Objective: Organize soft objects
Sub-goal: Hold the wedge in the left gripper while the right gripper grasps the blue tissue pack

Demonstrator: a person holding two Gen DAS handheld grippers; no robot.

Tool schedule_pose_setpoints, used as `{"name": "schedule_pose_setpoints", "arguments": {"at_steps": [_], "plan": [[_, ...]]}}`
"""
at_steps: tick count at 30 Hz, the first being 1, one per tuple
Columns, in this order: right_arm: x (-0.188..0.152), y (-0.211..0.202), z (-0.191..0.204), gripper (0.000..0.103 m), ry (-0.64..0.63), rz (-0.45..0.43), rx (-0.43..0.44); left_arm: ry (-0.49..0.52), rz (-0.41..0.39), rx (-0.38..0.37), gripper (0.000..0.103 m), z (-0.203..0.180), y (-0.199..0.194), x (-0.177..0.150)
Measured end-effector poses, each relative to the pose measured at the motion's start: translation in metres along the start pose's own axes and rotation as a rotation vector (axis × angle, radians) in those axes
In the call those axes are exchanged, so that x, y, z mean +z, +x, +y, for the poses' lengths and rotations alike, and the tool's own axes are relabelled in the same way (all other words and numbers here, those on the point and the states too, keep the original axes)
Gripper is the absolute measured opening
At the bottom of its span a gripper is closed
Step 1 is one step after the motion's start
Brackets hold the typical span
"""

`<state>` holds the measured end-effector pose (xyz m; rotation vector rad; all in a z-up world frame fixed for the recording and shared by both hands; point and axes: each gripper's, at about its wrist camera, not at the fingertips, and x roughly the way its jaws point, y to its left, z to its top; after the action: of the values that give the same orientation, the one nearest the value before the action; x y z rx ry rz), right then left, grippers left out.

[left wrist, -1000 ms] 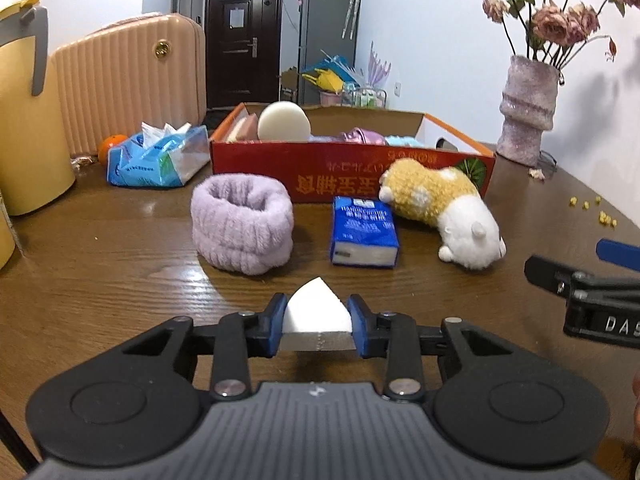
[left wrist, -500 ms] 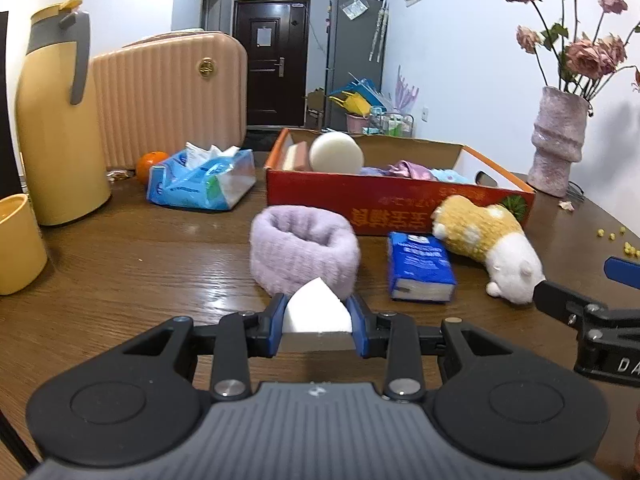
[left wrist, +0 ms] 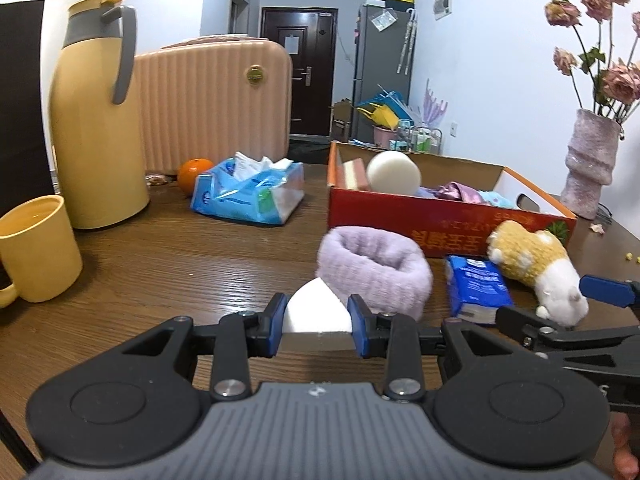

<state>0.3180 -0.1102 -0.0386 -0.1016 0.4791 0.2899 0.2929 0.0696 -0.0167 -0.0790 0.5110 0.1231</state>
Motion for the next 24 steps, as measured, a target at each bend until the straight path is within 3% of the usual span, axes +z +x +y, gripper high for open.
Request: {"name": "schedule_pose_setpoints", "arguments": {"at_steps": [16,21,23,24], "plan": [[0.01,0.062,0.009,0.082,0.025,0.161,-0.039,-0.025,-0.014,0.028,0.034,0.023,0.001,0.005],[0.013,0.069,0.011,0.072,0.018,0.182,-0.036,-0.023,-0.013,0.029,0.034,0.023,0.002,0.004],[0.012,0.067,0.012,0.058,0.015,0.178,-0.022,-0.023,-0.013,0.029,0.034,0.023,0.002,0.004],[0.012,0.067,0.012,0.058,0.013,0.181,-0.018,-0.023,-0.013,0.029,0.034,0.023,0.002,0.004]]}}
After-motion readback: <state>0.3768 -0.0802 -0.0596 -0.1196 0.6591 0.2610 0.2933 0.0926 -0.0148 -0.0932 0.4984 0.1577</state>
